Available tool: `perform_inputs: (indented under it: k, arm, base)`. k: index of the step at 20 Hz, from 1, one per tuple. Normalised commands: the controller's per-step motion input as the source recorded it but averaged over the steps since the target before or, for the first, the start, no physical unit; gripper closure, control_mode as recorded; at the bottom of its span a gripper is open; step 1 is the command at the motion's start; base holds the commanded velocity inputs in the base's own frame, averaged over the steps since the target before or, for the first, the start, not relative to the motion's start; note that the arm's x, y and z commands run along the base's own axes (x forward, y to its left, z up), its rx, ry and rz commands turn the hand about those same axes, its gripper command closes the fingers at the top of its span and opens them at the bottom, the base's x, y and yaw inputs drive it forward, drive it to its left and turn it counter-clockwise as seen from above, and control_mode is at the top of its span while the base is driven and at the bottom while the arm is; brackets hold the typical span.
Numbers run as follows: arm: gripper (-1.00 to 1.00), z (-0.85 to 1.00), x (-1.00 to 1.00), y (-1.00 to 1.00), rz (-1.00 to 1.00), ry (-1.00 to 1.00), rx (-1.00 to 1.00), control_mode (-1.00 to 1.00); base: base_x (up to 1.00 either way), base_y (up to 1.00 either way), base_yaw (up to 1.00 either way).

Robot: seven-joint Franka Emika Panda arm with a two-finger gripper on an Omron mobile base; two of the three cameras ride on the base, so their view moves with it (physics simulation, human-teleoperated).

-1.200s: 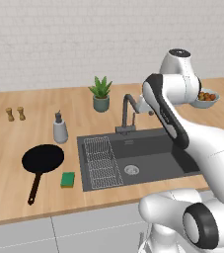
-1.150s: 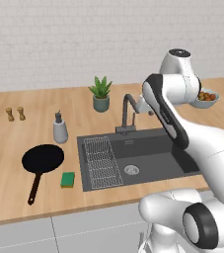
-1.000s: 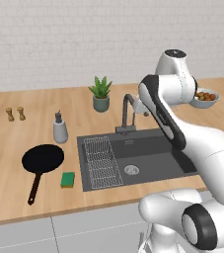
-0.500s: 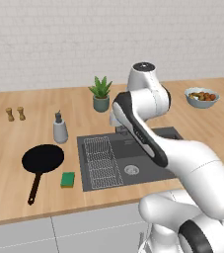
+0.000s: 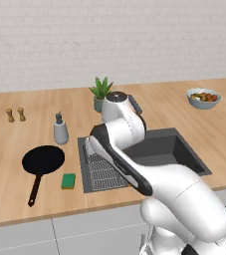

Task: Pick the pan and sponge and place them into the sink. Then turn on the water.

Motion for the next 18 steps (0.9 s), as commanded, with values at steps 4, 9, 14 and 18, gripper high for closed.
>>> perform_inputs:
  k: [4,9,14,18]
  arm:
    - [-1.00,-0.40,-0.08,0.93,0.03,0.07,0.00,-1.00]
    - [-1.00,-0.27,-0.01,1.00,0.00,0.00,-0.07,-1.00]
    - [-1.00,-0.21,0.00,0.92,0.00,0.00,-0.09,-1.00]
    - [-1.00,-0.25,0.04,0.79,0.00,0.07,-0.01,-1.00]
  base:
    - [0.00,0.00,0.00]
    - [0.00,0.00,0.00]
    - [0.00,0.00,0.00]
    - [0.00,0.00,0.00]
